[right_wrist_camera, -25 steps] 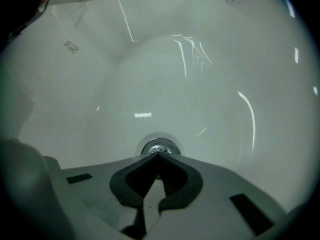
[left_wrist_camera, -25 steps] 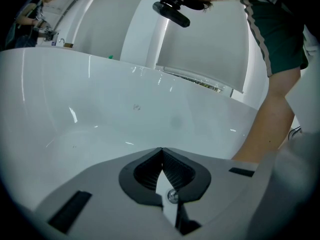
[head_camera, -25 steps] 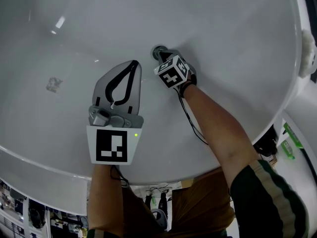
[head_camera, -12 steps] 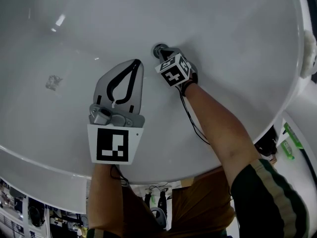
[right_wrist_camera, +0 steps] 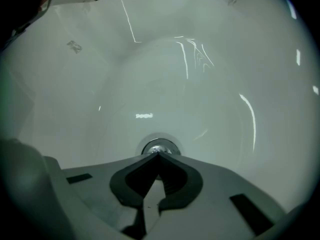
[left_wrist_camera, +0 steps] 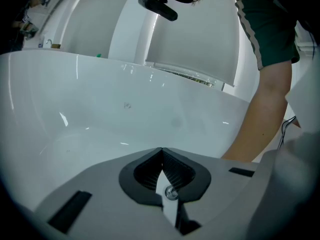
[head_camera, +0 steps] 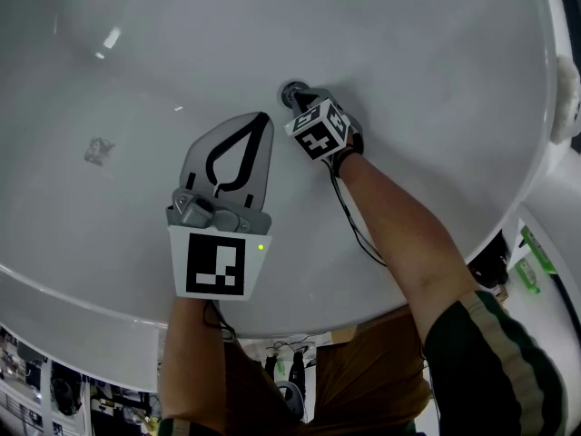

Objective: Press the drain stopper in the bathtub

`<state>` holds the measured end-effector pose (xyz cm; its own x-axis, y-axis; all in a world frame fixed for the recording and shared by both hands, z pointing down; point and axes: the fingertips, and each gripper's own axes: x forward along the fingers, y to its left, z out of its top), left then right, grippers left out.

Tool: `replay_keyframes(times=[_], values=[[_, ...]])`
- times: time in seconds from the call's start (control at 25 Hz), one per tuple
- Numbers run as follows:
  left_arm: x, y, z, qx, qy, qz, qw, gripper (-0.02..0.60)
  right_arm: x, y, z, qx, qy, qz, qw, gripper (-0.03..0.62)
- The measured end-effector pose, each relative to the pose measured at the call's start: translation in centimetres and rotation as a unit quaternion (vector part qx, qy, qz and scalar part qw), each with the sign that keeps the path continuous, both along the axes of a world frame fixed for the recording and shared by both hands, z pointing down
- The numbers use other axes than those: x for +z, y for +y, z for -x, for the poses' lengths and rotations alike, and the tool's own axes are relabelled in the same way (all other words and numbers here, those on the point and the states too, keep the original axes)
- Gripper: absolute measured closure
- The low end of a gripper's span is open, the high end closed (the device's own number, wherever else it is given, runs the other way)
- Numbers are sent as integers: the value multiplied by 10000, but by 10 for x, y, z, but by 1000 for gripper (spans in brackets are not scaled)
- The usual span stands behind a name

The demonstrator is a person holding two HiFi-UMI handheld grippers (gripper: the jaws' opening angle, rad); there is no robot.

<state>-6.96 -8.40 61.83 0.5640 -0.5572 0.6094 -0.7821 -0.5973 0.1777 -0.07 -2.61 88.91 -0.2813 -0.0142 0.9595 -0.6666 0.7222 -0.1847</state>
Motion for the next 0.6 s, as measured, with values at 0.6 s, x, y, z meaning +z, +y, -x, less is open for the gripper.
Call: replay_keyframes(times=[0.6], values=[[6, 2, 2, -116, 128, 229, 9996, 572, 1, 1, 0, -242, 101, -104, 9996, 583]])
